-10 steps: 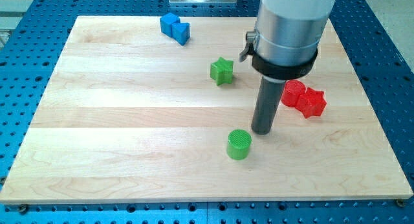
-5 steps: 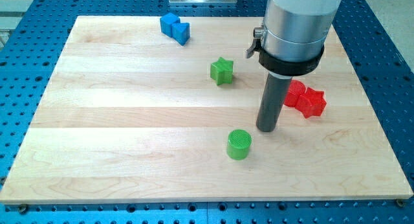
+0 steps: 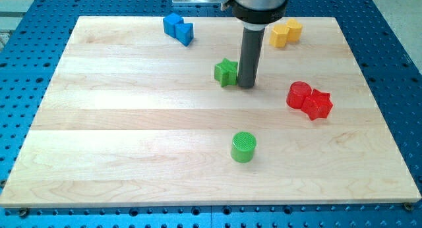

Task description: Move the green star to the top left of the board

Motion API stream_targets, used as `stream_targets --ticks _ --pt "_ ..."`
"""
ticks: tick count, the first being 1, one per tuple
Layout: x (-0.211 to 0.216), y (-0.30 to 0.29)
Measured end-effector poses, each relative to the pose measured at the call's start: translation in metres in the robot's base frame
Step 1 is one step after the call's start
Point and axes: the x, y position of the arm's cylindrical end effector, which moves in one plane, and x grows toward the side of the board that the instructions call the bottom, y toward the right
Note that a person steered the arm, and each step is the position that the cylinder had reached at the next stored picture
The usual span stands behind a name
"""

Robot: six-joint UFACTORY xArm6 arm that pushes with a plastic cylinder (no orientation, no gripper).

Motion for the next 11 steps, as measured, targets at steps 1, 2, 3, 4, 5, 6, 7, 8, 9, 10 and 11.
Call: stream_targets --ticks 1,2,3,4,5,6,7,8,9,10,11 --pt "-0.022 -0.042" --pt "-0.022 -0.133" --pt "0.031 -0.126" --pt "0.022 -0.153" --pt "-0.063 -0.161" --pt "-0.055 -0.153" --pt "-0.021 -0.105" --pt "0.004 -0.143" --pt "-0.027 -0.184" --pt "-0.013 -0.189" --pt "0.015 -0.168"
